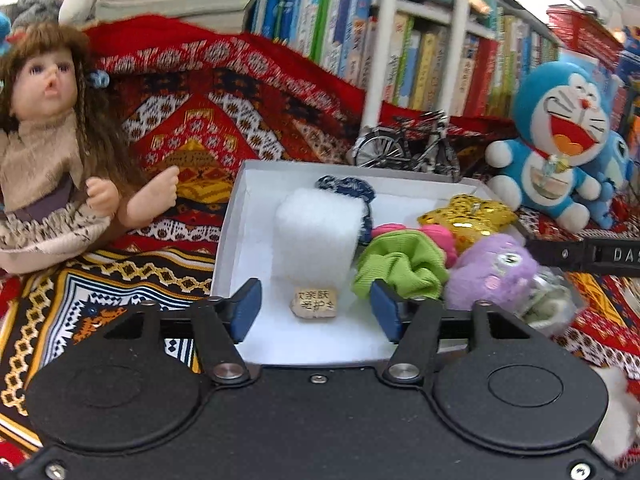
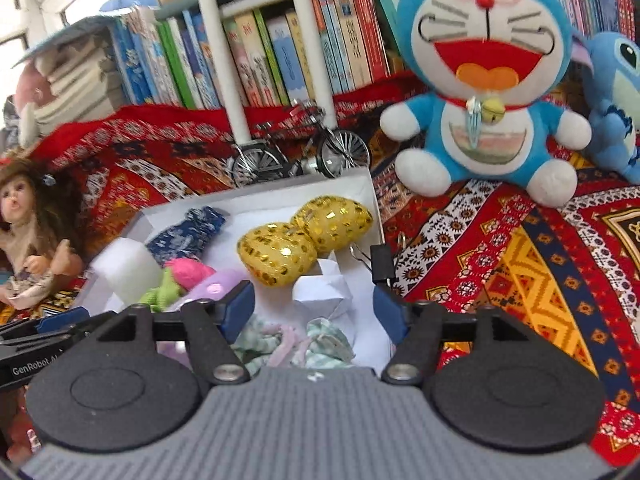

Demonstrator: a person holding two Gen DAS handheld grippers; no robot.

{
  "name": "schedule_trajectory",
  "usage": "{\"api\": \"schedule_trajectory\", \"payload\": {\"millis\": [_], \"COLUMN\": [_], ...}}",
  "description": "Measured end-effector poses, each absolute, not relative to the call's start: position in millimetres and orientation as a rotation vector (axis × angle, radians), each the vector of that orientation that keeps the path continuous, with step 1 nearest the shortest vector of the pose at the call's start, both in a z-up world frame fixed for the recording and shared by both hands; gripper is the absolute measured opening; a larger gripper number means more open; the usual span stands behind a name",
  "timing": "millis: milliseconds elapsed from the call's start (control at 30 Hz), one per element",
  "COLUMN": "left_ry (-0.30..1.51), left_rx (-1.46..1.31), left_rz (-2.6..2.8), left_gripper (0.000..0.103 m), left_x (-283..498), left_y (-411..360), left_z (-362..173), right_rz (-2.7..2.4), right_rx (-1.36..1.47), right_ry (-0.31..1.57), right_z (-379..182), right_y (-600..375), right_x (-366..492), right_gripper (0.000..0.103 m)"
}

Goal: Organize soft objects
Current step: 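Open both tools to drop the soap block and white paper into the tray, then withdraw both tools and lower them to the pink cloth and white fluffy plush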

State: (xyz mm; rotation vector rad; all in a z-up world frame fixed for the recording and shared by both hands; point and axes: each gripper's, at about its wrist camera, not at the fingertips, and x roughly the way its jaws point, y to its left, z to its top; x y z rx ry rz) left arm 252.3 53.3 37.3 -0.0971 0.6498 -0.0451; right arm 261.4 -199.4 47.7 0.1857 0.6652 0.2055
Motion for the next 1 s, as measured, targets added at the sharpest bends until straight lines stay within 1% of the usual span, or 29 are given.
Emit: {"api": "schedule_trajectory", "payload": {"millis": [67,167,200,367,567,800,1000], "left_ry": [0.635,0.613,0.603,0.568,0.518,0.544,0.553], "left_rx": [-0.086,-0.089,-0.093,-0.094,-0.157,-0.166,-0.117], "left_rz": [-0.063,-0.086,-0.089,-0.095,-0.108,-0.125,-0.134], "left_gripper": [0.068,0.076,0.076,0.077,0.078,0.078,0.078], "left_x": [242,221,213,178,136,109,100], "left_y": [51,49,48,49,62,68,63], "left_z": [43,49,49,44,40,28,21], "right_rz": [0.216,0.218,0.215,0.19,0.192,0.133,0.144], "right_rx": [0.19,0.188,0.186,0.174,0.231,0.144,0.103], "right_ry": [0.64,0.595,0.582,0.565,0.547,0.504,0.472], "right_z": [53,56,55,43,30,10,5], "right_y": [-203,-208,-210,-217,-232,-233,-227], "right_x": [250,231,225,197,155,109,89], "right_gripper": [0.081,0.086,0.087,0.088,0.088,0.088,0.09]}}
